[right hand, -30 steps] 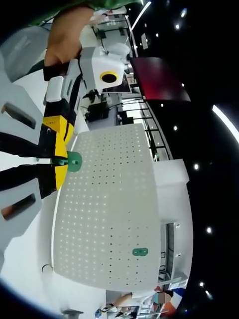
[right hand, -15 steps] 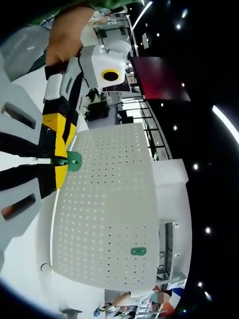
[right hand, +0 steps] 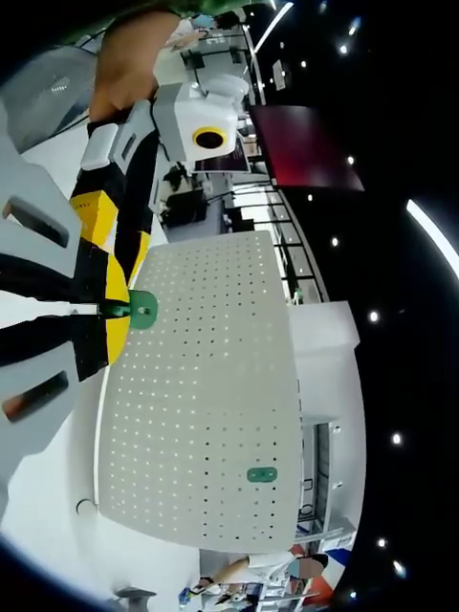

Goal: Insert the hook assembly into the mounting plate slot until the hook locks in place.

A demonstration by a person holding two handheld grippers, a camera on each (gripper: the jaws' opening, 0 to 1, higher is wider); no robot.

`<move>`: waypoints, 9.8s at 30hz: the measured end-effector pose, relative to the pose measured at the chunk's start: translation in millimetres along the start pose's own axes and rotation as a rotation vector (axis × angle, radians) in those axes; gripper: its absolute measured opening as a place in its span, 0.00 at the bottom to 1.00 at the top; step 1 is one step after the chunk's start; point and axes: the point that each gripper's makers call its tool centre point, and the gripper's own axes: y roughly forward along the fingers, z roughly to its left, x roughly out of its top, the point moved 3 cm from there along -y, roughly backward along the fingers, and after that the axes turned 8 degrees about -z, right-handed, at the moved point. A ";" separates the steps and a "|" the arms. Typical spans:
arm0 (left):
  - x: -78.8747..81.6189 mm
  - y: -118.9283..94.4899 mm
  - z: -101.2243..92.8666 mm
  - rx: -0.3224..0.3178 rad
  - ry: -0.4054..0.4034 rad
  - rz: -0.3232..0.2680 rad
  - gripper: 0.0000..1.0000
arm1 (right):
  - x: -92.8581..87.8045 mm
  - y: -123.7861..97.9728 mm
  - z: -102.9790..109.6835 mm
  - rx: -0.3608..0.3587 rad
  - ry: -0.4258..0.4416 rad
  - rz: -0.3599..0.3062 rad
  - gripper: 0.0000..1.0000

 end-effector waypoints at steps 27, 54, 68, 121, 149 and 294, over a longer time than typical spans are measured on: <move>28.3 -24.7 -21.4 -0.088 0.090 -0.035 1.00 | 10.1 -5.1 -2.3 -0.028 -0.020 -0.020 0.01; 73.3 -84.5 45.9 0.091 0.137 -0.087 0.99 | 83.0 33.1 -44.6 -0.167 -0.100 -0.154 0.01; 80.7 -91.3 68.8 0.108 0.132 -0.104 0.97 | 127.6 64.1 -101.4 -0.299 -0.191 -0.210 0.01; 110.8 -75.0 99.0 0.112 0.147 -0.245 0.99 | 111.7 126.0 -177.5 -0.413 -0.220 -0.175 0.01; 107.1 -74.0 105.4 0.116 0.144 -0.228 0.97 | 108.0 133.8 -183.1 -0.430 -0.210 -0.197 0.01; 94.2 -68.3 99.1 0.078 0.153 -0.173 0.83 | 104.6 136.3 -185.8 -0.385 -0.275 -0.131 0.02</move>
